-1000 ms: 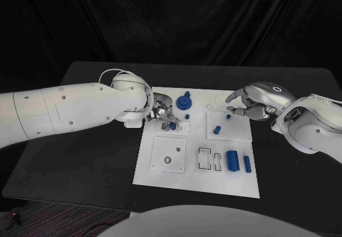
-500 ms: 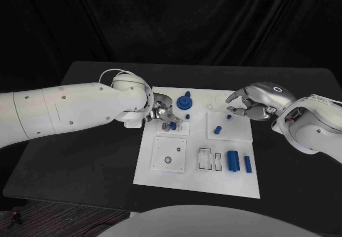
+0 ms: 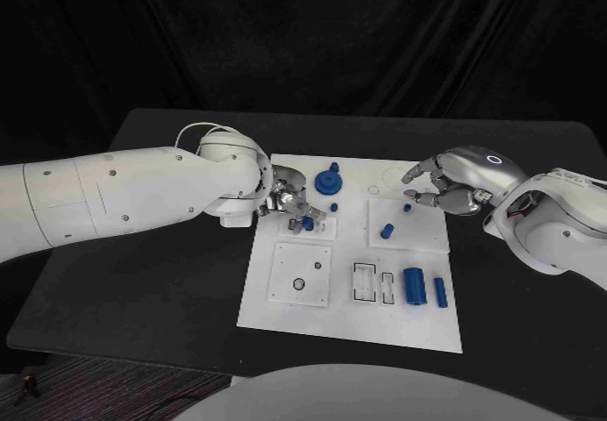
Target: Assemble the parts on the task board
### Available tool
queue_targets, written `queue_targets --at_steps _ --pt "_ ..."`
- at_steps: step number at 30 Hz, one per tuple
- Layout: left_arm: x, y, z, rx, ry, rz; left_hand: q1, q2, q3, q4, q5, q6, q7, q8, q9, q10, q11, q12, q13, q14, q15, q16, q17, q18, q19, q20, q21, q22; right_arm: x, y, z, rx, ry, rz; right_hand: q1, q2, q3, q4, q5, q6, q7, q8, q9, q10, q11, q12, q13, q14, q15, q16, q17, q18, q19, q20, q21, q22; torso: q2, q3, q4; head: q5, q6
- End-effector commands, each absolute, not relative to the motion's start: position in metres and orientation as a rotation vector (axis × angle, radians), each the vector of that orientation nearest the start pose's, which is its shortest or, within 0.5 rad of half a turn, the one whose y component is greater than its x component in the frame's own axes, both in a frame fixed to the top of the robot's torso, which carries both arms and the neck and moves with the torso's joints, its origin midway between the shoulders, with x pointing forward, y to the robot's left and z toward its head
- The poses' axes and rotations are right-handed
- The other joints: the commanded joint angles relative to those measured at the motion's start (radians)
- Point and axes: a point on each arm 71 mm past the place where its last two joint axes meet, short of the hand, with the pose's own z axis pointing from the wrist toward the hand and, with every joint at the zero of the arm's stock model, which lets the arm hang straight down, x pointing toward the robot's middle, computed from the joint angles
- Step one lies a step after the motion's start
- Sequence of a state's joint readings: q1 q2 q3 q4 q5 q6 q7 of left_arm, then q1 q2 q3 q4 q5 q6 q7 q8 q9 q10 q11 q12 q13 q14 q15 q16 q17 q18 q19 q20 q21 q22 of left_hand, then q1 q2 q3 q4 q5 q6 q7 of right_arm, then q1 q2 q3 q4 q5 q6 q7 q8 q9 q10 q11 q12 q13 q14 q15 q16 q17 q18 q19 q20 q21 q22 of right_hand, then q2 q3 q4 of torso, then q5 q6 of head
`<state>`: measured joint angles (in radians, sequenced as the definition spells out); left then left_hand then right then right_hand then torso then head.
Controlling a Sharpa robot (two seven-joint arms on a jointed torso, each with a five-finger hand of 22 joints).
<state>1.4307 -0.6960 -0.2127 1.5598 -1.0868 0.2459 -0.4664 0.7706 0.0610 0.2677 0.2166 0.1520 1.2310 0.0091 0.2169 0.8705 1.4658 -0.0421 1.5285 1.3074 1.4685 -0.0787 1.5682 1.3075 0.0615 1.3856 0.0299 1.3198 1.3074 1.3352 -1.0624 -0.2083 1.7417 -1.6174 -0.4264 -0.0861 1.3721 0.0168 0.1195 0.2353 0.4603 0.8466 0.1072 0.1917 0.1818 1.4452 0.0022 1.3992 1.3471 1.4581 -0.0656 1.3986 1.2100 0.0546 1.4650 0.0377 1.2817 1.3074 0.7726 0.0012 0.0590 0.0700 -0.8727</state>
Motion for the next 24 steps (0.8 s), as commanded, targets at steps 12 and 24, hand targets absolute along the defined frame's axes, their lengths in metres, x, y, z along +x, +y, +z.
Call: queue_targets --at_steps 12,24 --pt "0.473 0.1334 -0.178 0.212 2.318 -0.491 0.039 0.007 -0.008 -0.01 0.025 0.003 -0.005 0.016 0.023 0.072 -0.01 0.002 0.229 0.102 -0.012 0.003 0.263 0.005 0.008 -0.004 -0.002 0.151 0.4374 -0.2393 -0.1619 -0.333 1.547 0.556 0.009 0.001 0.007 -0.002 0.006 0.006 -0.001 -0.007 -0.001 -0.009 -0.001 -0.008 -0.017 0.05 -0.001 -0.004 -0.002 0.008 0.002 0.004 -0.003 0.179 0.0 0.0006 -0.0002 0.0 0.0" --pt "0.4715 0.136 -0.1791 0.221 2.337 -0.475 0.07 0.018 -0.008 -0.023 0.131 -0.005 -0.009 0.023 0.048 0.07 -0.014 -0.003 0.225 0.102 -0.016 0.003 0.263 0.005 0.01 -0.009 -0.007 0.155 0.4373 -0.2396 -0.1634 -0.33 1.552 0.556 0.01 0.002 0.009 -0.003 0.007 0.006 -0.001 -0.007 -0.002 -0.018 0.0 -0.021 -0.033 0.049 -0.001 -0.006 -0.007 0.009 0.0 0.004 -0.008 0.178 0.0 0.0007 -0.0001 0.001 0.0"
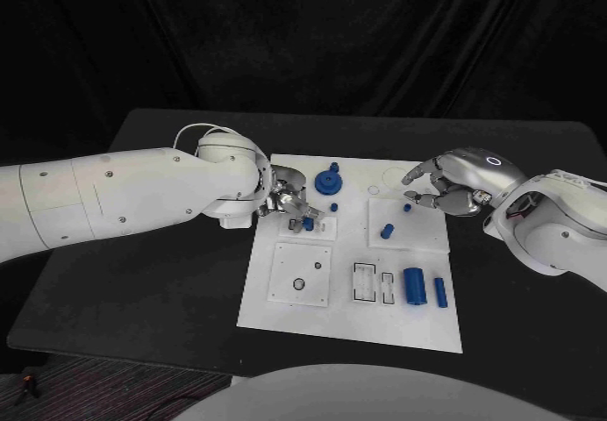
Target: Assemble the parts on the task board
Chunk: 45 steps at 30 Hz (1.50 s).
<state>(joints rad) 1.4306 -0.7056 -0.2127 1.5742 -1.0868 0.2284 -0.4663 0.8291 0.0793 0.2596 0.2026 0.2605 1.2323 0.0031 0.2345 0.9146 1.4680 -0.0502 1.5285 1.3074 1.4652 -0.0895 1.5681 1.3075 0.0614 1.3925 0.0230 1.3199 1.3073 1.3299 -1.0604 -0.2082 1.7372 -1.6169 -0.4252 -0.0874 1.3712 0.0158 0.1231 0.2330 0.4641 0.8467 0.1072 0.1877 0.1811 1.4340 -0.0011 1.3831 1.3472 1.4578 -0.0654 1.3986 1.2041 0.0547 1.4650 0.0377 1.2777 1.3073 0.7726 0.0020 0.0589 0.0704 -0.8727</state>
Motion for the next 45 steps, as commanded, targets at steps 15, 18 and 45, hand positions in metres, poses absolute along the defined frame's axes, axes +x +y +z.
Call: queue_targets --at_steps 15,18,45 --pt "0.471 0.135 -0.18 0.241 2.356 -0.47 0.051 -0.011 0.033 -0.061 0.105 -0.025 -0.002 -0.003 0.014 0.055 -0.006 -0.019 0.212 0.106 -0.005 0.003 0.263 0.008 -0.004 -0.003 -0.024 0.154 0.437 -0.24 -0.164 -0.329 1.553 0.557 0.011 0.002 0.008 -0.002 0.004 0.007 0.0 -0.004 -0.002 -0.01 0.003 -0.01 -0.04 0.049 -0.001 -0.009 -0.005 0.01 -0.001 0.005 -0.008 0.177 0.001 -0.0004 0.0006 0.004 0.0" --pt "0.471 0.135 -0.18 0.243 2.358 -0.469 0.051 -0.011 0.035 -0.062 0.107 -0.027 -0.002 -0.005 0.014 0.054 -0.006 -0.021 0.211 0.106 -0.005 0.003 0.263 0.008 -0.005 -0.003 -0.025 0.154 0.437 -0.239 -0.164 -0.329 1.553 0.557 0.011 0.002 0.008 -0.002 0.004 0.007 0.0 -0.004 -0.002 -0.01 0.003 -0.01 -0.04 0.049 -0.001 -0.009 -0.005 0.01 -0.001 0.005 -0.008 0.177 0.001 -0.0005 0.0004 0.005 0.0" --pt "0.481 0.177 -0.135 -0.026 2.122 -0.606 0.081 -0.041 -0.099 0.019 -0.08 -0.098 -0.001 0.076 0.162 0.103 -0.009 0.042 0.263 0.106 -0.011 0.003 0.263 -0.007 0.052 -0.008 0.027 0.19 0.436 -0.243 -0.161 -0.324 1.526 0.567 0.004 -0.003 0.009 0.002 0.004 0.012 0.0 -0.003 -0.003 -0.006 0.004 -0.01 -0.038 0.05 0.0 -0.006 0.0 0.008 0.003 0.005 0.001 0.18 -0.001 0.0011 0.001 0.005 0.0"
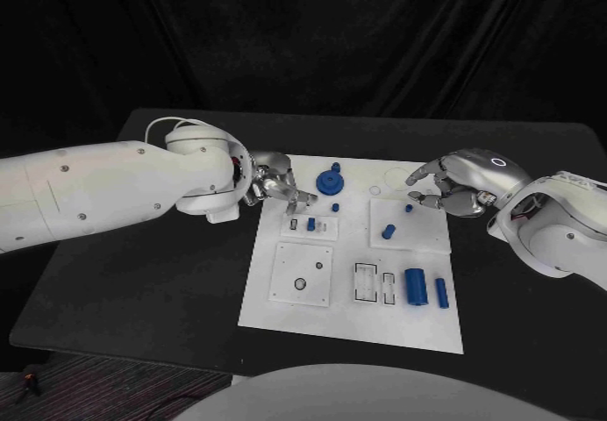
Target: Assemble the parts on the task board
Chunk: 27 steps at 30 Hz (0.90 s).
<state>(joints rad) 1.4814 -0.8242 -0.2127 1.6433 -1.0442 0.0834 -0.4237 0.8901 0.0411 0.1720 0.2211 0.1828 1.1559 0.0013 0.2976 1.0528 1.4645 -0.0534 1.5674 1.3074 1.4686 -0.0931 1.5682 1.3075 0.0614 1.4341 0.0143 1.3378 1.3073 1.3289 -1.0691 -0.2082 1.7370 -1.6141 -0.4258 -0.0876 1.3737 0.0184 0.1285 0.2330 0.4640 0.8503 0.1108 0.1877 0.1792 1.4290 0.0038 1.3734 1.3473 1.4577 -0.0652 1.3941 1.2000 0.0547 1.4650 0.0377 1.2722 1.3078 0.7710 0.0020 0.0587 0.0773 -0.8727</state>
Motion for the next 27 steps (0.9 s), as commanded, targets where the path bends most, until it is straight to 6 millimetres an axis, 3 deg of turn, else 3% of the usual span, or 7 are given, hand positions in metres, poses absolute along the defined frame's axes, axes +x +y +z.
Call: queue_targets --at_steps 1,5,11,15,20,27 --pt "0.482 0.179 -0.133 -0.031 2.118 -0.6 0.025 -0.003 -0.016 0.001 -0.003 -0.029 0.001 0.017 0.031 0.106 -0.006 0.003 0.263 0.102 -0.008 0.003 0.263 -0.007 0.012 0.0 0.011 0.191 0.436 -0.243 -0.161 -0.324 1.523 0.569 0.001 -0.005 0.004 0.002 0.004 0.008 -0.004 -0.003 -0.001 -0.001 -0.001 0.0 -0.038 0.05 -0.001 -0.002 0.005 0.008 0.003 0.005 0.006 0.179 0.001 0.0011 0.0013 -0.002 0.0" --pt "0.494 0.192 -0.126 -0.066 2.099 -0.564 0.069 -0.007 -0.035 -0.007 -0.005 -0.08 0.007 0.031 0.067 0.106 -0.002 0.003 0.263 0.102 -0.006 0.003 0.263 -0.009 0.018 0.001 0.016 0.193 0.436 -0.243 -0.16 -0.323 1.511 0.577 -0.002 -0.005 0.004 0.005 0.004 0.011 -0.004 -0.002 -0.001 0.002 -0.001 0.002 -0.036 0.051 -0.001 -0.001 0.006 0.007 0.005 0.005 0.012 0.181 0.002 0.0014 0.001 0.0 0.0" --pt "0.507 0.199 -0.125 -0.05 2.125 -0.503 0.103 -0.004 -0.051 -0.009 -0.008 -0.133 0.019 0.033 0.09 0.106 0.007 0.003 0.263 0.102 0.001 0.003 0.263 -0.008 0.015 0.006 0.009 0.191 0.436 -0.243 -0.161 -0.323 1.514 0.576 -0.003 -0.005 0.004 0.005 0.004 0.012 -0.005 -0.002 -0.001 0.004 -0.001 0.003 -0.035 0.051 -0.001 -0.001 0.006 0.007 0.005 0.005 0.012 0.181 0.004 -0.0027 -0.0007 0.002 0.0" --pt "0.514 0.2 -0.128 -0.035 2.156 -0.464 0.12 0.001 -0.061 -0.008 -0.012 -0.171 0.029 0.028 0.097 0.106 0.016 0.003 0.263 0.102 0.009 0.003 0.263 -0.006 0.01 0.013 0.0 0.189 0.436 -0.242 -0.161 -0.324 1.516 0.577 -0.003 -0.005 0.005 0.005 0.005 0.012 -0.005 -0.002 -0.001 0.003 -0.001 0.001 -0.037 0.051 -0.001 -0.001 0.007 0.007 0.005 0.005 0.011 0.181 0.003 -0.0011 -0.0023 0.006 0.0" --pt "0.523 0.201 -0.131 -0.034 2.165 -0.443 0.132 0.003 -0.064 -0.01 -0.012 -0.188 0.034 0.025 0.099 0.106 0.021 0.003 0.263 0.102 0.013 0.003 0.263 -0.005 0.008 0.016 -0.003 0.188 0.436 -0.242 -0.162 -0.326 1.519 0.58 -0.002 -0.005 0.005 0.004 0.005 0.013 -0.005 -0.002 -0.001 0.003 -0.002 0.0 -0.038 0.051 -0.001 -0.001 0.007 0.007 0.005 0.005 0.011 0.181 0.003 -0.0029 -0.0003 0.003 0.0" --pt "0.529 0.197 -0.138 -0.012 2.172 -0.431 0.137 0.009 -0.075 -0.002 -0.015 -0.214 0.045 0.007 0.085 0.106 0.03 0.003 0.263 0.102 0.021 0.003 0.263 -0.003 0.001 0.024 -0.014 0.185 0.435 -0.242 -0.164 -0.326 1.52 0.584 -0.001 -0.005 0.007 0.003 0.008 0.013 -0.006 -0.002 -0.002 0.004 -0.002 0.001 -0.037 0.051 -0.001 -0.001 0.006 0.007 0.005 0.005 0.011 0.181 0.002 -0.0012 -0.0007 0.004 0.0"
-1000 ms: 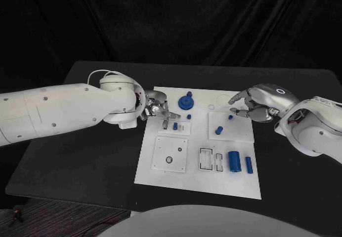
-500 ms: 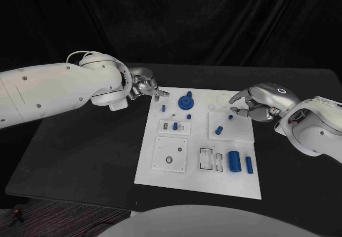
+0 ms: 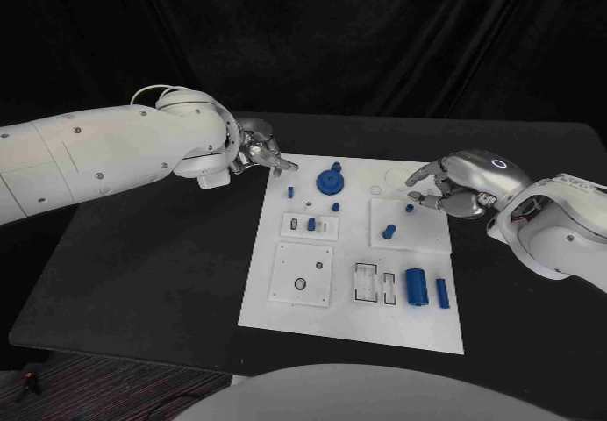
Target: Assemble the parts on the task board
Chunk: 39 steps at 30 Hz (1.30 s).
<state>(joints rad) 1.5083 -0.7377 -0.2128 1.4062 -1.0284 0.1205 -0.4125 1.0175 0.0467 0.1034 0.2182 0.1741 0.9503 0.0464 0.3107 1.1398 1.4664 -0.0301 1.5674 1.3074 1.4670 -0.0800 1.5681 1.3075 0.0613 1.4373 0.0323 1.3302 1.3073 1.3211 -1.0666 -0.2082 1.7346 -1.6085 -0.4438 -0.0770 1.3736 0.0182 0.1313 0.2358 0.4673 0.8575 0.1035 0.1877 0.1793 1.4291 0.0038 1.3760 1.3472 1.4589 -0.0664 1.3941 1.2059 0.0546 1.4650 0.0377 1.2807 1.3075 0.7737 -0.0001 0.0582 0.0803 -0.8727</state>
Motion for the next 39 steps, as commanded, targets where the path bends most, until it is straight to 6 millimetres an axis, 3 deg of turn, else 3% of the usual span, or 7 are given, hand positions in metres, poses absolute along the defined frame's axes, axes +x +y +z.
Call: queue_targets --at_steps 1,30,39 --pt "0.529 0.196 -0.14 -0.009 2.174 -0.431 0.01 0.004 -0.008 0.001 -0.006 -0.009 0.001 -0.008 -0.004 0.104 0.008 0.003 0.263 0.104 0.009 0.003 0.263 -0.003 -0.003 0.007 -0.008 0.185 0.435 -0.242 -0.164 -0.326 1.519 0.585 -0.001 -0.005 0.004 0.0 0.004 0.006 0.002 -0.002 -0.002 0.004 -0.002 -0.002 -0.037 0.05 0.0 -0.001 0.0 0.007 0.005 0.005 0.002 0.181 -0.001 0.0007 -0.0002 0.002 0.0" --pt "0.529 0.184 -0.161 0.029 2.246 -0.429 0.0 0.014 -0.024 0.019 -0.014 0.001 0.005 -0.016 -0.023 0.099 0.014 -0.003 0.258 0.104 0.016 0.003 0.263 0.003 -0.02 0.014 -0.033 0.177 0.434 -0.241 -0.164 -0.328 1.514 0.592 0.002 -0.006 0.009 -0.002 0.011 0.008 0.001 -0.002 -0.002 0.004 -0.002 -0.004 -0.04 0.05 0.0 -0.002 -0.001 0.008 0.005 0.005 0.0 0.18 -0.001 0.0008 0.0006 0.001 0.0" --pt "0.528 0.183 -0.164 0.036 2.26 -0.425 0.009 0.019 -0.025 0.016 0.001 0.01 0.003 -0.016 -0.029 0.097 0.013 -0.006 0.256 0.104 0.017 0.003 0.263 0.004 -0.024 0.016 -0.039 0.176 0.434 -0.242 -0.165 -0.327 1.517 0.59 0.002 -0.006 0.01 -0.003 0.013 0.008 0.001 -0.002 -0.003 0.004 -0.002 -0.004 -0.04 0.05 0.0 -0.001 0.0 0.008 0.004 0.005 -0.001 0.18 -0.001 0.0017 0.001 0.0 0.0"
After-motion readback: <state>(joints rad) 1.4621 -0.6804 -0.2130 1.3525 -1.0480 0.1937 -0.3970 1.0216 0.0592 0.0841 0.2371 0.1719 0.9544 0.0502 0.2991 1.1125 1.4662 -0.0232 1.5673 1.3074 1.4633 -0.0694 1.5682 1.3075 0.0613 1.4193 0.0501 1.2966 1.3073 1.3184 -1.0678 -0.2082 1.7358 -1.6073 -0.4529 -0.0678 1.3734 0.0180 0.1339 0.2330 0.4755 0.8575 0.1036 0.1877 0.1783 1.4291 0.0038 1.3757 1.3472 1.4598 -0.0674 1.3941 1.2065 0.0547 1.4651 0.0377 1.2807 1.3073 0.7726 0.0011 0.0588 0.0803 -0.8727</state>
